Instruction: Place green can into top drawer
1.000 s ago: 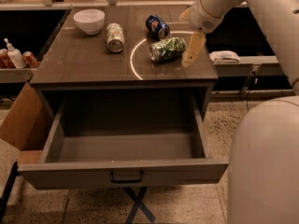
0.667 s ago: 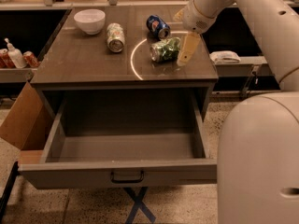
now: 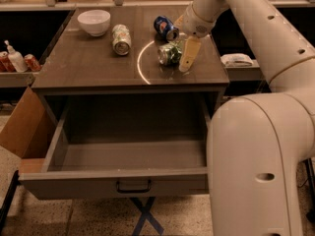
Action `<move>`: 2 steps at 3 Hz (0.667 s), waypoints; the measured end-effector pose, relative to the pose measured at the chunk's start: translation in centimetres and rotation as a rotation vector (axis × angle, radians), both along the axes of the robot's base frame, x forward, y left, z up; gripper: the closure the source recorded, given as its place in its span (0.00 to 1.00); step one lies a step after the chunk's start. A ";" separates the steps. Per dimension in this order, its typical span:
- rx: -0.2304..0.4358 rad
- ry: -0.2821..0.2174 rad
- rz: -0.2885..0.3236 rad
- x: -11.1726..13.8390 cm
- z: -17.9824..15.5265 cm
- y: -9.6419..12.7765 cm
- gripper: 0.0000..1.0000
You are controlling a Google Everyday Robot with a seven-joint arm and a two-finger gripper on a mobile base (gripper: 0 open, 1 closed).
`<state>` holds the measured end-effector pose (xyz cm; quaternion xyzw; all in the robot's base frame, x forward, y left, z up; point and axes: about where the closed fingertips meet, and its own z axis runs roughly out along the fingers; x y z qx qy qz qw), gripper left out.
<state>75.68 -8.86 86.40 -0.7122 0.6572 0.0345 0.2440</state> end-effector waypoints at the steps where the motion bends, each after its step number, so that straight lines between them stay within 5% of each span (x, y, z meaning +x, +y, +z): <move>1: -0.003 0.023 -0.002 0.3 -1.0 0.1 0.18; 2: 0.004 0.045 -0.009 0.4 -2.0 0.1 0.43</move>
Offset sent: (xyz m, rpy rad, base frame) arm 0.0033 -0.0056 -0.0206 0.0085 0.0680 -0.0199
